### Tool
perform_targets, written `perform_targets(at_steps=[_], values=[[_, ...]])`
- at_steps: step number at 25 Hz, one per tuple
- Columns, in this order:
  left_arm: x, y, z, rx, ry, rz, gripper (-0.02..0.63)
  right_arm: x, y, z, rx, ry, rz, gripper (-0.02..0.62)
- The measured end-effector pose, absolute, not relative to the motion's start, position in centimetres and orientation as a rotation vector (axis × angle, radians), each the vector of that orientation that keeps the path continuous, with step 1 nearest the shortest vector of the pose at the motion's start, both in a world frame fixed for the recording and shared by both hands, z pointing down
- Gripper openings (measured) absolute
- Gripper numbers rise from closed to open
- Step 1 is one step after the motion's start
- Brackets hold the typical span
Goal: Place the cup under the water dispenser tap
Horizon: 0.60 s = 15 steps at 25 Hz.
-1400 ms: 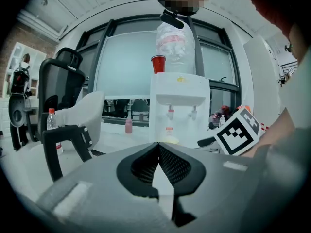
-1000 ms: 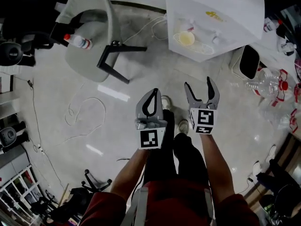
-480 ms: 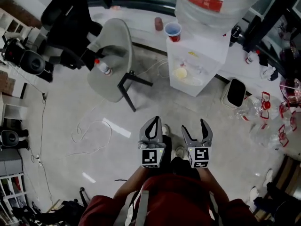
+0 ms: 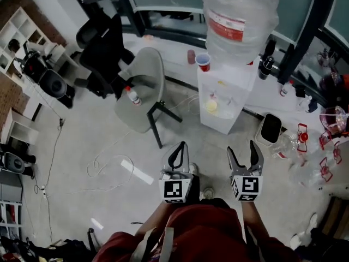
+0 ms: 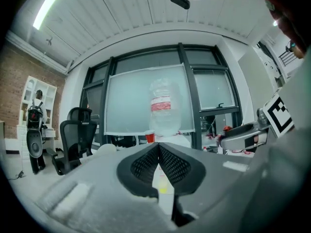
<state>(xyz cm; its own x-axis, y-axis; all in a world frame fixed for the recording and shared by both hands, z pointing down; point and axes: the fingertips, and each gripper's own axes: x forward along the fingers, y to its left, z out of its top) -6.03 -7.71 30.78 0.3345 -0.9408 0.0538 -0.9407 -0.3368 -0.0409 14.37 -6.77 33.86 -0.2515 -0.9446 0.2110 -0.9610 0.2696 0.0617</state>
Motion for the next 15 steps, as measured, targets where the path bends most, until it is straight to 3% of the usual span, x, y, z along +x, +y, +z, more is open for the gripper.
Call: perform_targets(at_steps=[9,15], values=[[-7.3,-7.6,21.3,-2.441,1.735,0.026,0.006,14.1,-7.1,21.7,1.833,-2.404,-0.23,0.346],[-8.3,-8.2,18.7,-2.38,1.764,0.084,0.006,13.5,-7.5,20.2,1.799,-2.398,-0.318,0.33]])
